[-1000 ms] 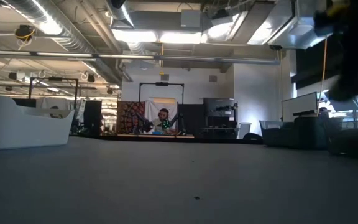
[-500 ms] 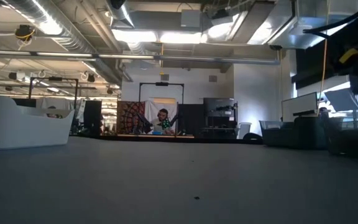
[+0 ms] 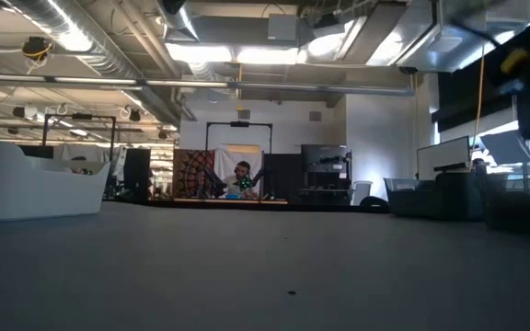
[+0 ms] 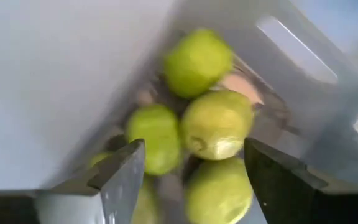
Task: Sort produce into baskets
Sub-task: Put the garlic into the white bin
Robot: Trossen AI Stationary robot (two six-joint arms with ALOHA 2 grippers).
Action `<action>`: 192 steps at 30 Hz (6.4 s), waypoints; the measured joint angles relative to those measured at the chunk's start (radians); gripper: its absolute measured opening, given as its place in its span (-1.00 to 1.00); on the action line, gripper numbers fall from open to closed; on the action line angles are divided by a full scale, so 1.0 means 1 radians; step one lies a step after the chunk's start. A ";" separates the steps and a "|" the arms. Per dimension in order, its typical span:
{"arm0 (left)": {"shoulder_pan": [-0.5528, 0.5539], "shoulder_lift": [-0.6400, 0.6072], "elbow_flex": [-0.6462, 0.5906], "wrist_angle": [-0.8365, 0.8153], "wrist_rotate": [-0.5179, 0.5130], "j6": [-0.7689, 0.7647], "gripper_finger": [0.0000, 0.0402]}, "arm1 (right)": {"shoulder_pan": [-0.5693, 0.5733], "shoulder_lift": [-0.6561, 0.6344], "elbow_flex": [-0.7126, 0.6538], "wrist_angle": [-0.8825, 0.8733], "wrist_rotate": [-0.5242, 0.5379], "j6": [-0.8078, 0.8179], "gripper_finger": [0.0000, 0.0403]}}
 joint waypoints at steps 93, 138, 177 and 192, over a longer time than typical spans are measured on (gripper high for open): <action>0.040 0.003 -0.027 -0.154 -0.005 0.231 0.09 | 0.466 0.513 0.150 0.624 -0.917 0.109 -0.31; 0.039 0.004 -0.027 -0.154 -0.005 0.232 0.09 | 0.508 0.603 0.149 0.670 -0.946 0.142 -0.95; 0.039 0.004 -0.027 -0.162 -0.004 0.242 0.09 | 0.472 0.535 0.151 0.715 -0.851 0.225 0.59; 0.039 0.004 -0.027 -0.183 -0.005 0.242 0.09 | 0.539 0.614 0.150 0.696 -0.848 0.197 0.11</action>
